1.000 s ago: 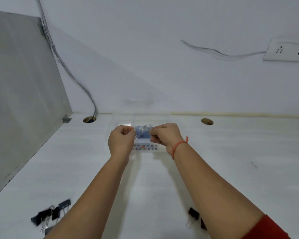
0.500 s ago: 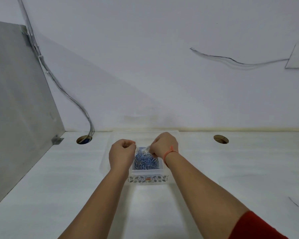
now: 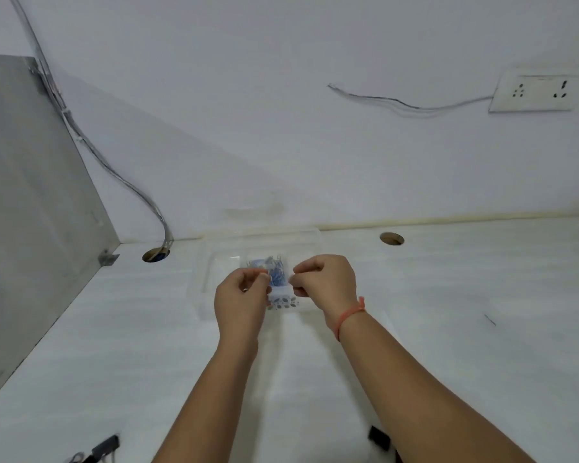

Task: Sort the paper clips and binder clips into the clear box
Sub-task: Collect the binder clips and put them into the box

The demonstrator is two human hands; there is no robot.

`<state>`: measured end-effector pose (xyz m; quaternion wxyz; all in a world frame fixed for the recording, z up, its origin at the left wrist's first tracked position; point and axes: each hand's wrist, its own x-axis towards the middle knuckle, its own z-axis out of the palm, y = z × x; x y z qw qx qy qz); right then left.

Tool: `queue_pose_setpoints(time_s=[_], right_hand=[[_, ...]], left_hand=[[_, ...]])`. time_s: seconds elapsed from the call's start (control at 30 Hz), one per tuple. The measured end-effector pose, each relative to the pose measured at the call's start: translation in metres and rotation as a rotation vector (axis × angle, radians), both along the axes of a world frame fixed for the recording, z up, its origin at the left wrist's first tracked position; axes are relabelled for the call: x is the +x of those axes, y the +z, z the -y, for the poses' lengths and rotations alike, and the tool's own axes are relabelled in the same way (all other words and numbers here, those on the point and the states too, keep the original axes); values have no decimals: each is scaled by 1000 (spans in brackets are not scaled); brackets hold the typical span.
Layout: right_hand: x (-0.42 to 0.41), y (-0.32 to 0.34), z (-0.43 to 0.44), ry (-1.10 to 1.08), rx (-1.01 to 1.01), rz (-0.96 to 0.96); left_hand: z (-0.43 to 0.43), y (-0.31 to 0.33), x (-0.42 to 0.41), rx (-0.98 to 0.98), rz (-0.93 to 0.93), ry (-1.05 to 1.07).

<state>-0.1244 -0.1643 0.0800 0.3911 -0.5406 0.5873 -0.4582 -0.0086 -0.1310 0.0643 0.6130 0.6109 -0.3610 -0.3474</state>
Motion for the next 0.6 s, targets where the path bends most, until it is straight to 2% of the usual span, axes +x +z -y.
queue_pose_setpoints(time_s=[0.1, 0.17, 0.27, 0.37, 0.43, 0.5, 0.6], right_hand=[[-30, -10, -47, 20, 57, 29], [-53, -19, -72, 48, 90, -47], [-99, -28, -113, 62, 113, -365], [-134, -31, -139, 55, 151, -643], [-146, -34, -149, 90, 192, -773], [-148, -42, -156, 151, 215, -886], [-145, -60, -161, 162, 153, -967]], left_hand=[[-46, -20, -24, 62, 49, -55], [-72, -36, -39, 100, 146, -127], [-115, -54, -65, 168, 344, -297], [-132, -66, -84, 226, 646, -418], [-132, -70, -96, 247, 794, -481], [-131, -73, -107, 251, 865, -512], [-125, -79, -117, 259, 991, -544]])
